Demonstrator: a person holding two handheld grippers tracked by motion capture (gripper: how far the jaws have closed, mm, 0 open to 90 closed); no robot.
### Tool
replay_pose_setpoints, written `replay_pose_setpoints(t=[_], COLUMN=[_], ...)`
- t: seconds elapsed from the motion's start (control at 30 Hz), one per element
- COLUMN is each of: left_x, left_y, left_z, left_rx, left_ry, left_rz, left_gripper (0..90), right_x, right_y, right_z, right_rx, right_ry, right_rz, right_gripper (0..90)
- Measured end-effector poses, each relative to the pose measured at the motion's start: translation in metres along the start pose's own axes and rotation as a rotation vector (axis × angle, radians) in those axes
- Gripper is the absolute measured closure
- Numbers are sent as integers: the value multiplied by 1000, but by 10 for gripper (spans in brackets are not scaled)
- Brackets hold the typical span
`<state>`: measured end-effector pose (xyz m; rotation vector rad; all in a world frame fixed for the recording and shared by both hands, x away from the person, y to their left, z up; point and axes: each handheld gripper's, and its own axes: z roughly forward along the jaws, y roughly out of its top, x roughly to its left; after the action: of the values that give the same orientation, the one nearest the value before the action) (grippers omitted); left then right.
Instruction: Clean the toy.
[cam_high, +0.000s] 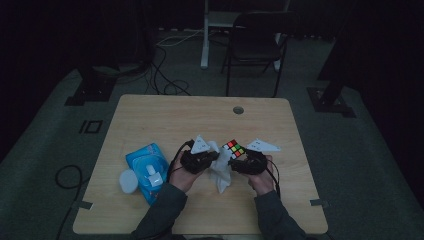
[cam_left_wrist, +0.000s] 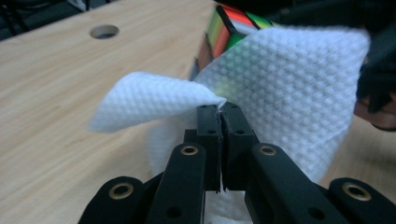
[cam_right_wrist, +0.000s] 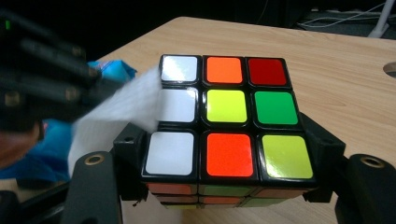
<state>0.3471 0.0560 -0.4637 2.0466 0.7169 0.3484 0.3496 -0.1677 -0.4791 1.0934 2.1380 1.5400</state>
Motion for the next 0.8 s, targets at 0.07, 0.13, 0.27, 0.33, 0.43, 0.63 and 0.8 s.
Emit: replay_pose_setpoints(t=[0.07,0.13,0.27,0.33,0.43,0.63,0.8], left_x=[-5,-8,-10,-13,-20,-30,-35], left_y=[-1,-1,-3,-4,-5,-3,-4], left_z=[4,7,9,12,15,18,23], left_rx=[9,9,12,18,18,4,-6], left_ry=[-11,-14,-24,-40,-48,-69,-106], left_rz=[8,8,-3,7,13,30,39], left_gripper=[884,883,886,884,884,884,885], right_x=[-1,-2,-4,-4,-3,-6,-8], right_y=[0,-1,-1,0,0,1,1], right_z=[0,0,0,0,0,-2,-3], right_rx=[1,3,4,-1,5,-6,-12], right_ry=[-8,-16,-23,-25,-45,-49,-46], right_rz=[10,15,36,46,43,81,103], right_gripper=[338,338,339,338,338,338,338])
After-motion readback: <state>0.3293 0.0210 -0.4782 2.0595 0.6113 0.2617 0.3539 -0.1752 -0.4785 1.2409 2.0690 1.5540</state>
